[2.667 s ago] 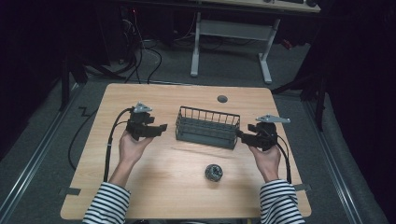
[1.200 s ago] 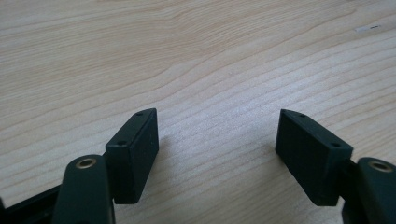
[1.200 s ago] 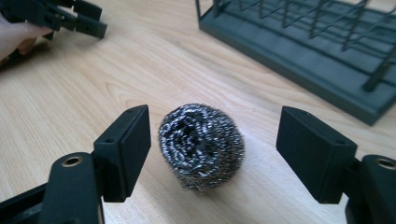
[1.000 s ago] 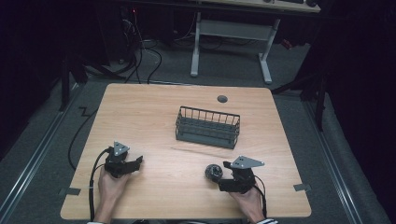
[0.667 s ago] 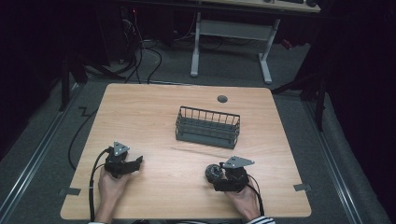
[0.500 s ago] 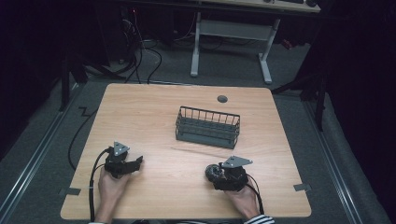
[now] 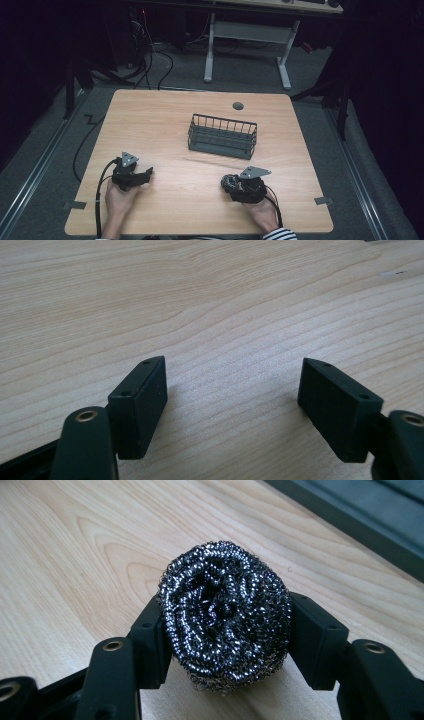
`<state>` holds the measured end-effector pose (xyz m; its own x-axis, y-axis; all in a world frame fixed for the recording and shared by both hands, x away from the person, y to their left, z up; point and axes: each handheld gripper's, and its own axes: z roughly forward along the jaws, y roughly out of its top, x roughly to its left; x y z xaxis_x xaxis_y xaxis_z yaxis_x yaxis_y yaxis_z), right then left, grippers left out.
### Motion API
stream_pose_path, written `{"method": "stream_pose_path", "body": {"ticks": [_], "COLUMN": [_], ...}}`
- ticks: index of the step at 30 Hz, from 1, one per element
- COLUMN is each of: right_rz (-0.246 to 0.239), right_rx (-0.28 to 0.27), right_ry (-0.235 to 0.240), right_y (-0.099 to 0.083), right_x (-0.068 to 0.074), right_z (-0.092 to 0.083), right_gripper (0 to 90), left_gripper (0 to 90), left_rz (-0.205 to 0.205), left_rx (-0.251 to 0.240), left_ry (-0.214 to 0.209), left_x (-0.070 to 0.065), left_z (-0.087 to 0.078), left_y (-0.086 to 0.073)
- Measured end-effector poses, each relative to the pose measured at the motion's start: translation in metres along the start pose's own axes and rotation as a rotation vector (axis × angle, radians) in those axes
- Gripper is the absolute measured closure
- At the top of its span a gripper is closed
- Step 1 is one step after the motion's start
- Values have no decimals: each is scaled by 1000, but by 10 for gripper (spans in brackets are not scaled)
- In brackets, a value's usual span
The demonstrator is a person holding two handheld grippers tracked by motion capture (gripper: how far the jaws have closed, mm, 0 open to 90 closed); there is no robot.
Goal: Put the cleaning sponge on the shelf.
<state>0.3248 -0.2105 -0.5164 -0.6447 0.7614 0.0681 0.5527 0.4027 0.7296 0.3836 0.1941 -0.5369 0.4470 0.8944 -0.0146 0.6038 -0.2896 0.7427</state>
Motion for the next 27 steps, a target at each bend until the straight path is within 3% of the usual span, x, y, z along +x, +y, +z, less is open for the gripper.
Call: {"method": "stream_pose_path", "body": {"ticks": [5,12,21,27], "right_rz": [48,24,42,42], "right_rx": [-31,-61,-128,-178], "right_ry": [35,34,48,83], "right_y": [5,21,50,66], "right_x": [-7,-12,-25,-34], "right_z": [-8,-26,-49,-60], "right_gripper": [421,422,421,421], "left_gripper": [275,270,269,269], "left_rz": [2,3,3,2], "left_rx": [0,1,1,1], "left_ry": [-1,-3,-2,-2], "left_x": [0,0,0,0], "left_z": [0,0,0,0], "left_y": [0,0,0,0]}}
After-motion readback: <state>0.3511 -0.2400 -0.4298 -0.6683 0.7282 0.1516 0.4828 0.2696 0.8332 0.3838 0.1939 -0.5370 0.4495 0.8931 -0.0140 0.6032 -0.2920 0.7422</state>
